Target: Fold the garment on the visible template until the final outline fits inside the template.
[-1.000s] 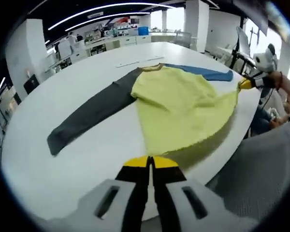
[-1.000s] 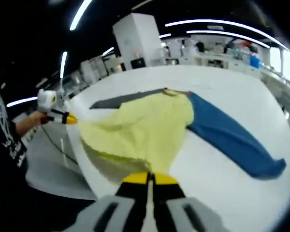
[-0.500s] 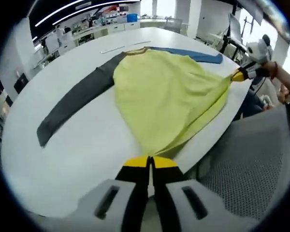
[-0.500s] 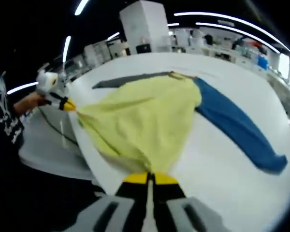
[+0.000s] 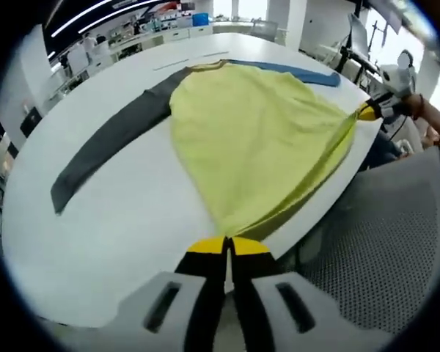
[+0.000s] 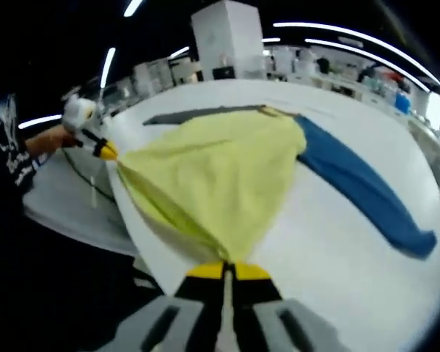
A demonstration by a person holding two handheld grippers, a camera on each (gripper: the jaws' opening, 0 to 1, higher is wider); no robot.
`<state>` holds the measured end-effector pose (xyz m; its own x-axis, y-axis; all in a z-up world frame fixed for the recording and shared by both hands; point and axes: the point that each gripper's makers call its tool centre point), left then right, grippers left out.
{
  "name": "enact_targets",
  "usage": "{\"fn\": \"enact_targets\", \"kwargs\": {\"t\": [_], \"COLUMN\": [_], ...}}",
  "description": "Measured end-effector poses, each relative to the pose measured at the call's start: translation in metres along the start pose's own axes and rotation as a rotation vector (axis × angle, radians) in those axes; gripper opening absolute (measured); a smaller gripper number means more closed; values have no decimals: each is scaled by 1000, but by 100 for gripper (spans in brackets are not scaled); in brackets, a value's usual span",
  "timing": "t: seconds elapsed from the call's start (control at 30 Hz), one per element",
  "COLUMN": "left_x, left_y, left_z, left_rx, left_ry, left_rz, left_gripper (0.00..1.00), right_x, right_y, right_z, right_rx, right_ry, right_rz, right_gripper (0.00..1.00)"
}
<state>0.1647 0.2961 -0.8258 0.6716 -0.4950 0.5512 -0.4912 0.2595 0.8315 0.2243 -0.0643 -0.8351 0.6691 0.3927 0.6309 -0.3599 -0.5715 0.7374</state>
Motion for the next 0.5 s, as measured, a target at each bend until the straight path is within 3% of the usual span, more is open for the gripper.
{"fn": "enact_targets", "kwargs": {"t": [0.13, 0.3, 0.5], "left_x": [4, 21, 37], "left_y": [4, 18, 15], "left_z": [-1, 2, -17], "left_rx": [5, -7, 46], "left_ry": [-12, 24, 81], "left_rz": [12, 62, 108], "left_gripper": [0, 10, 9], "right_x": [3, 15, 32], "right_y": [7, 18, 11], "right_z": [5, 5, 2], "right_rx": [-26, -31, -75], "right_ry": [-58, -128, -254], "right_rz": [19, 19, 16], "right_gripper": [0, 13, 16]}}
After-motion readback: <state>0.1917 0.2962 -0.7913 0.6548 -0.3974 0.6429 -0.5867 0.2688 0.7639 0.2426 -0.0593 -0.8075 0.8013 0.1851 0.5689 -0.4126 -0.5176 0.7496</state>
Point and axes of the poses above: the point that each gripper's makers call its tool centre point, and the gripper's own axes: y roughly backward along the fingers, z roughly to its right, x roughly out of its top, and after that the axes turned 8 degrees about -y, right-handed
